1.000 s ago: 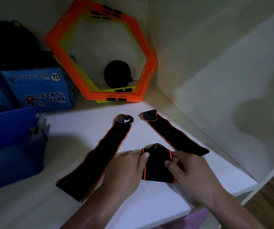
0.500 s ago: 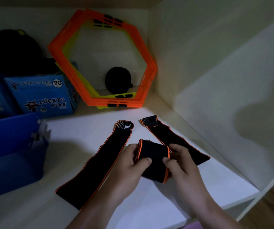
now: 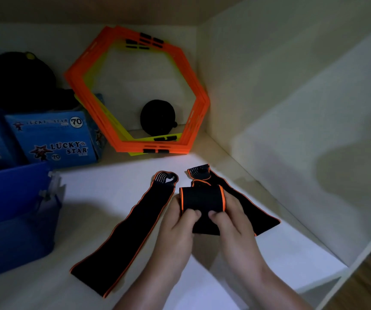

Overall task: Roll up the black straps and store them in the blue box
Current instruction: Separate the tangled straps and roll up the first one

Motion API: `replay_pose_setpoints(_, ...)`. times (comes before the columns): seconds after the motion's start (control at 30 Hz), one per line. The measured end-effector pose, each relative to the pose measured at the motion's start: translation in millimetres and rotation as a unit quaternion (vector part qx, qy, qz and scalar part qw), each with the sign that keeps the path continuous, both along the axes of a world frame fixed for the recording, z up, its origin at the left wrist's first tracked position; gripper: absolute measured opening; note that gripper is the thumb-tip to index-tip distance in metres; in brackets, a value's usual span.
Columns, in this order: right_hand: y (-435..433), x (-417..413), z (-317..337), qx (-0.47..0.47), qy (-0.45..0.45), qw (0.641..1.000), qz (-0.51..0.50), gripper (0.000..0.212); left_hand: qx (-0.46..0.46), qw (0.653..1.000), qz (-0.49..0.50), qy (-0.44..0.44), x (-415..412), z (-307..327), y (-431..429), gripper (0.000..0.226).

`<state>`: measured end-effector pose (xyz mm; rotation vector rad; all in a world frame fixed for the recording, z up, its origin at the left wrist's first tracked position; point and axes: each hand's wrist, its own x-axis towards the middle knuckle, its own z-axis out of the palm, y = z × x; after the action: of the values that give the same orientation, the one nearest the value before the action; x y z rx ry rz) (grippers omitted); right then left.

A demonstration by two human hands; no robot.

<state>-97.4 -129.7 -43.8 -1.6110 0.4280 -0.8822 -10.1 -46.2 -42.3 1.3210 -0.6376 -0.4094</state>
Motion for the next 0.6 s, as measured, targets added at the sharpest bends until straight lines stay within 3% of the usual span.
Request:
replay_pose_setpoints(0.13, -26, -13, 9, 0.071, -0.027, 0.996, 0.043, 0.034, -0.014, 1.000, -0.019, -0.008, 3, -2, -9, 0.034)
replay_pose_setpoints(0.27, -49, -30, 12, 0.114, -0.041, 0.993, 0.014, 0.032, 0.000, 0.998, -0.064, 0.018, 0, 5, -33, 0.035)
replay_pose_setpoints(0.33, -63, -39, 14, 0.124, -0.059, 0.990, -0.016, 0.031, 0.041, 0.994, -0.087, 0.054, 5, -1, -53, 0.039)
replay_pose_setpoints(0.37, -70, -44, 15, 0.122, -0.067, 0.990, -0.036, 0.031, 0.073, 0.992, -0.095, 0.028, 8, -5, -63, 0.037)
replay_pose_setpoints(0.43, -82, -52, 17, 0.120, -0.082, 0.987, -0.062, 0.032, 0.153, 0.972, -0.101, -0.147, 16, -20, -78, 0.030)
replay_pose_setpoints(0.53, -93, -61, 17, 0.113, -0.087, 0.987, -0.080, 0.032, 0.242, 0.862, -0.140, -0.424, 16, -33, -96, 0.032)
replay_pose_setpoints(0.6, -96, -64, 17, 0.106, -0.087, 0.987, -0.086, 0.032, 0.259, 0.798, -0.143, -0.525, 12, -34, -102, 0.041)
